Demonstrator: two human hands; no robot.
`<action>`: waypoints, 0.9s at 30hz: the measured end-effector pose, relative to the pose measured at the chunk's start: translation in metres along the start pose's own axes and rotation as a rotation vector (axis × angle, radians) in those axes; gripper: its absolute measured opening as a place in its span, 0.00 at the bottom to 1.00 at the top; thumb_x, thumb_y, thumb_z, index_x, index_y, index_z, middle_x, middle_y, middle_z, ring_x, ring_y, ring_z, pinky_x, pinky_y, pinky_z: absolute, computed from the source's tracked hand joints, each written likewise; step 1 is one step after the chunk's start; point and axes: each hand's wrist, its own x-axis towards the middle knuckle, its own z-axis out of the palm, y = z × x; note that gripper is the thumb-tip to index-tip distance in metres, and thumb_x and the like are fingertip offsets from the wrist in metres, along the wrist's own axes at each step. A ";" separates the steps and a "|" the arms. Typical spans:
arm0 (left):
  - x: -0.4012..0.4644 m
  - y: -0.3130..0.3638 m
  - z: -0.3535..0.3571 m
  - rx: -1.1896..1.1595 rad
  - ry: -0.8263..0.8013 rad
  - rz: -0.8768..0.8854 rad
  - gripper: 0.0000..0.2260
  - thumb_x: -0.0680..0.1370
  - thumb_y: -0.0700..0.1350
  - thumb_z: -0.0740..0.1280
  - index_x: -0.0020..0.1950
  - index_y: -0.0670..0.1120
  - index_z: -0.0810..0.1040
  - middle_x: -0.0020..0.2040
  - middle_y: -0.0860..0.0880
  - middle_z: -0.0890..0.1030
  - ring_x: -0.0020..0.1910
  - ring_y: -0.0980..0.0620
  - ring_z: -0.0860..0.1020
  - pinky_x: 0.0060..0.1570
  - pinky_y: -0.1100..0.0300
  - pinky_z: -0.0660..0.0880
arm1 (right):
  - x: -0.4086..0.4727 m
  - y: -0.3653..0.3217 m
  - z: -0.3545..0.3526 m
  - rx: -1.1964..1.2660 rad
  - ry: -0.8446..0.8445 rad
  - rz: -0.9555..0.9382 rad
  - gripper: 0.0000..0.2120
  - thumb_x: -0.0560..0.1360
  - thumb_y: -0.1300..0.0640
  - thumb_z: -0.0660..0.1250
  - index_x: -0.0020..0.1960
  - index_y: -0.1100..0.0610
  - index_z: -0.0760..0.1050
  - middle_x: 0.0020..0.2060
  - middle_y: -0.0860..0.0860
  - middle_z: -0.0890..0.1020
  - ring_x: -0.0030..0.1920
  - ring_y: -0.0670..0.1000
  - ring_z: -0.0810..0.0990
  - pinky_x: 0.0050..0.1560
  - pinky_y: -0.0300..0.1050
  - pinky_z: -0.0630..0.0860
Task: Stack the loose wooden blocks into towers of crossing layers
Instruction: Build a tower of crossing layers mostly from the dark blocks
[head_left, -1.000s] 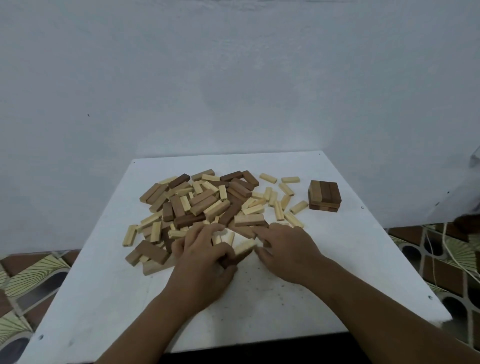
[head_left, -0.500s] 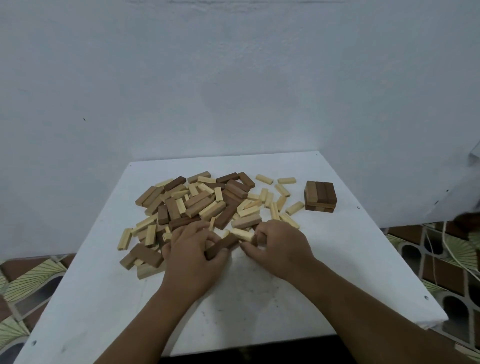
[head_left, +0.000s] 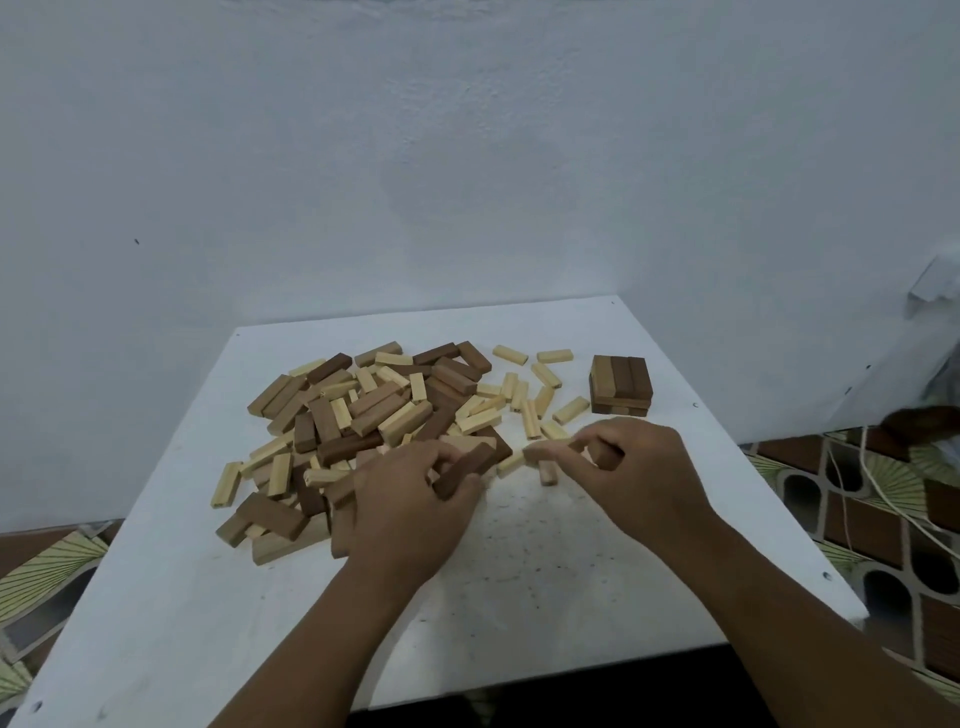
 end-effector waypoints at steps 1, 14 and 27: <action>0.000 0.007 0.005 -0.033 -0.025 0.010 0.02 0.73 0.54 0.71 0.44 0.60 0.79 0.41 0.62 0.78 0.44 0.61 0.75 0.44 0.59 0.74 | -0.007 0.006 -0.005 -0.013 0.006 0.022 0.18 0.70 0.39 0.74 0.31 0.51 0.76 0.22 0.43 0.67 0.26 0.47 0.69 0.29 0.43 0.71; -0.004 0.056 0.075 0.082 -0.210 0.184 0.09 0.74 0.53 0.68 0.52 0.55 0.76 0.41 0.57 0.75 0.38 0.57 0.72 0.34 0.64 0.66 | -0.044 0.039 -0.037 -0.044 -0.208 0.362 0.12 0.74 0.53 0.67 0.53 0.49 0.66 0.37 0.45 0.74 0.36 0.47 0.75 0.41 0.44 0.77; 0.020 0.038 0.086 0.070 -0.190 0.319 0.17 0.75 0.39 0.69 0.63 0.49 0.80 0.49 0.51 0.79 0.49 0.49 0.74 0.48 0.59 0.69 | -0.031 0.061 -0.027 -0.052 -0.183 0.284 0.20 0.76 0.51 0.69 0.67 0.50 0.75 0.62 0.44 0.79 0.56 0.44 0.76 0.58 0.38 0.74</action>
